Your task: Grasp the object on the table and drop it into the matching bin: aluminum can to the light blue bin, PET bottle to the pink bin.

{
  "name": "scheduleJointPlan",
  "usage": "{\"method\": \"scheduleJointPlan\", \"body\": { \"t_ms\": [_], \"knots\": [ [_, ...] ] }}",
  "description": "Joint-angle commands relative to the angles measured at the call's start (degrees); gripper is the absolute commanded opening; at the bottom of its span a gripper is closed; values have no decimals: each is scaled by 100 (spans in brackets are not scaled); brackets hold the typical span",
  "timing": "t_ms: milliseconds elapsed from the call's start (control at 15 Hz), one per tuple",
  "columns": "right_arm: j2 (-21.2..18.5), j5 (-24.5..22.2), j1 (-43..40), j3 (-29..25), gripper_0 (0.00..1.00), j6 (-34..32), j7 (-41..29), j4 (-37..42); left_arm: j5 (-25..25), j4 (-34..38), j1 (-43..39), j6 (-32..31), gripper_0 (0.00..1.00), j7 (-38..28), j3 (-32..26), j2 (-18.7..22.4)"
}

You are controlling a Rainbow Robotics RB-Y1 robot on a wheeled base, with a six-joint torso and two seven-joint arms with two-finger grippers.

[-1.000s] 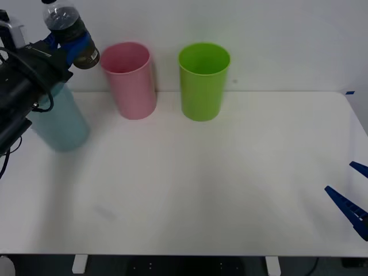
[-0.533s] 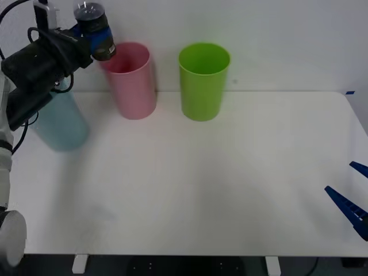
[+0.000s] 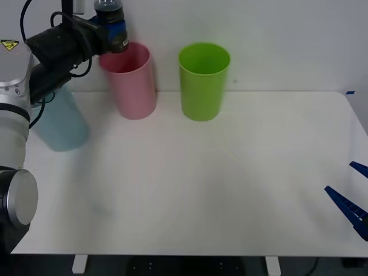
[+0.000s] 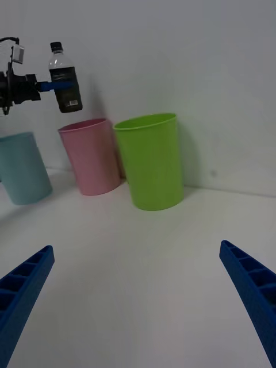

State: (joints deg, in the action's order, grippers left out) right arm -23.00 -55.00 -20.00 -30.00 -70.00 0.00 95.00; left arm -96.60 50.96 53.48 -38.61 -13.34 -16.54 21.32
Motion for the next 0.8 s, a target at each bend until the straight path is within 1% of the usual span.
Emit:
{"method": "scheduleJointPlan", "body": {
  "t_ms": [67, 333, 533, 667, 733, 800],
  "knots": [
    [0, 0, 0, 0, 100, 0, 0, 0, -35, -218, 146, 345, 0, 34, 37, -154],
    [0, 0, 0, 0, 100, 0, 0, 0, -87, -209, 172, 811, 0, 51, 37, -339],
    [0, 0, 0, 0, 100, 0, 0, 0, -78, -218, 172, 864, 0, 60, 37, -400],
    [0, 0, 0, 0, 100, 0, 0, 0, -87, -218, 172, 864, 3, 60, 37, -400],
    [0, 0, 0, 0, 100, 0, 0, 0, -87, -209, 172, 864, 11, 60, 37, -392],
    [0, 0, 0, 0, 100, 0, 0, 0, -35, -209, 172, 873, 60, 69, 37, -400]
  ]
}}
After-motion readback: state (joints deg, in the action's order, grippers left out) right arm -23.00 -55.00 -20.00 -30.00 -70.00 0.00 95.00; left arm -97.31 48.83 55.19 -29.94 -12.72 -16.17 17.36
